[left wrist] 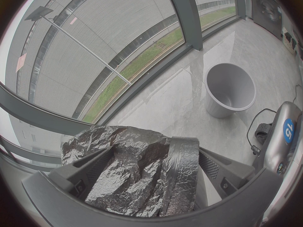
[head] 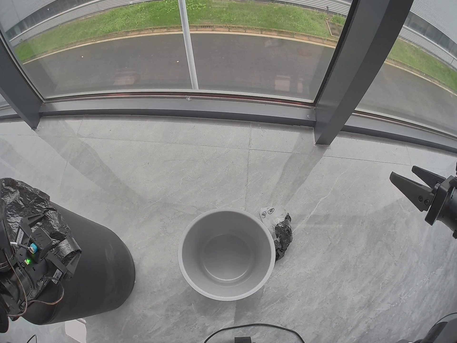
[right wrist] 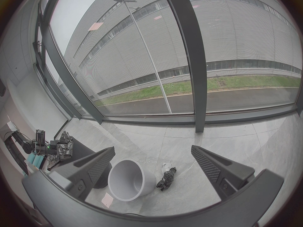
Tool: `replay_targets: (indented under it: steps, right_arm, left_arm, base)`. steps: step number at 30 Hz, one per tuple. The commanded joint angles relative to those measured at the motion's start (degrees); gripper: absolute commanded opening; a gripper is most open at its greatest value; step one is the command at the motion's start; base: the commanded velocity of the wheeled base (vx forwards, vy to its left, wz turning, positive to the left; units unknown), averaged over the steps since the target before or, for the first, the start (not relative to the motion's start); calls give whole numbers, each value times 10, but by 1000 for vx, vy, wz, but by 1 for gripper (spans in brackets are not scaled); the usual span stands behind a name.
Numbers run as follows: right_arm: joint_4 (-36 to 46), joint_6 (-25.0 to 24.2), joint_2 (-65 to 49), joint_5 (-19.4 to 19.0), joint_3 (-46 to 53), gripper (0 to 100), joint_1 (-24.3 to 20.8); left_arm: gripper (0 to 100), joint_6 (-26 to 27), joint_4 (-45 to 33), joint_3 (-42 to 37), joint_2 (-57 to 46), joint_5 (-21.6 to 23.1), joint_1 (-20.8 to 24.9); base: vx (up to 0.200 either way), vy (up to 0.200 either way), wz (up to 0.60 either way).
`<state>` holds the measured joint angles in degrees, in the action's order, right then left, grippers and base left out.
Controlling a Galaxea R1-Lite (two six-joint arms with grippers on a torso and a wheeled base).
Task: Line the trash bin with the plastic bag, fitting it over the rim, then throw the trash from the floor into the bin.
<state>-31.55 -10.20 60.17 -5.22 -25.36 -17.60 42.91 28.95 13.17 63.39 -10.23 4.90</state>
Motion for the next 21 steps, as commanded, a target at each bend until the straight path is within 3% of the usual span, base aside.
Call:
replay_targets:
  steps: [1, 16, 17, 21]
  right_arm:
    - [0, 0, -2, -1, 0, 100, 0]
    - [0, 0, -1, -1, 0, 100, 0]
    - [0, 0, -1, -1, 0, 100, 0]
    - [0, 0, -1, -1, 1, 100, 0]
  left_arm:
    - [100, 1, 1, -1, 3, -4, -3]
    - [100, 3, 1, -1, -2, -10, -3]
    - [0, 3, 1, -1, -1, -10, -3]
    - [0, 0, 2, 3, -2, -10, -3]
  base:
    - [0, 0, 0]
    - [0, 0, 0]
    - [0, 0, 0]
    - [0, 0, 0]
